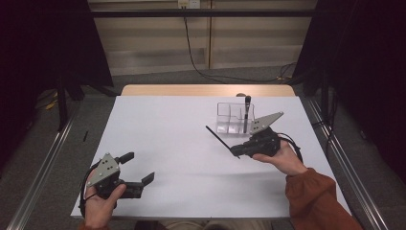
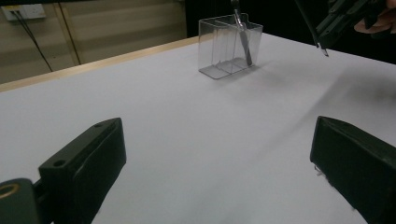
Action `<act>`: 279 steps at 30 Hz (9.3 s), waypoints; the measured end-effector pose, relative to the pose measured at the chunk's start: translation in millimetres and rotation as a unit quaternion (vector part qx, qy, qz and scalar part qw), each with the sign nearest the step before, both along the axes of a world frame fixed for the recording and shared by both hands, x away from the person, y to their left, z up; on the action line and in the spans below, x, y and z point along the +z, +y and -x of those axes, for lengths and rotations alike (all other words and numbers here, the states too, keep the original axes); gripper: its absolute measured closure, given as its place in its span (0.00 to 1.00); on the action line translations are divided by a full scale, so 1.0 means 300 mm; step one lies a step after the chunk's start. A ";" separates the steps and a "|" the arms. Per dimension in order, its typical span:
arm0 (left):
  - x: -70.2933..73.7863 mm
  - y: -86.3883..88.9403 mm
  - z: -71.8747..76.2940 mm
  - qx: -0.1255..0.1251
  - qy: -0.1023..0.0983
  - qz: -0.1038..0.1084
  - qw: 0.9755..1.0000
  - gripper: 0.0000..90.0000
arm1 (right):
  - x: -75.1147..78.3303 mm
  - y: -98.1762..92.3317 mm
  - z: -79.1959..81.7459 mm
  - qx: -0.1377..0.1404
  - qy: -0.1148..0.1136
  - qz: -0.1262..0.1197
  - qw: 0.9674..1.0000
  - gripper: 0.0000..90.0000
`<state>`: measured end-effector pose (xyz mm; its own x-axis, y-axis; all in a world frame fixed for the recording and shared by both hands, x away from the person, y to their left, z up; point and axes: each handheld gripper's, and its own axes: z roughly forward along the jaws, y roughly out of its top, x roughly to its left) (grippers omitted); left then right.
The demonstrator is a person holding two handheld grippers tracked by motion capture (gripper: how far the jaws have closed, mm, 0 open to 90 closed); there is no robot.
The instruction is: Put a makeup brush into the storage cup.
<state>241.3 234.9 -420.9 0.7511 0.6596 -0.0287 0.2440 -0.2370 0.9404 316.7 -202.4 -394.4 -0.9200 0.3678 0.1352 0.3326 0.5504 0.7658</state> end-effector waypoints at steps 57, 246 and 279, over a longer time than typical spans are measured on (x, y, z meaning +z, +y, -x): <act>0.114 -0.223 -0.126 -0.113 0.032 -0.099 0.988 0.04 | 0.011 0.248 -0.015 0.164 0.033 0.246 0.955 0.95; -0.038 -0.232 -0.196 -0.205 0.191 -0.157 0.947 0.95 | -0.103 0.019 0.064 -0.012 -0.010 0.054 0.998 0.05; -0.035 -0.228 -0.165 -0.186 0.131 -0.066 0.972 0.95 | -0.089 0.031 0.082 -0.055 -0.017 -0.053 0.997 0.04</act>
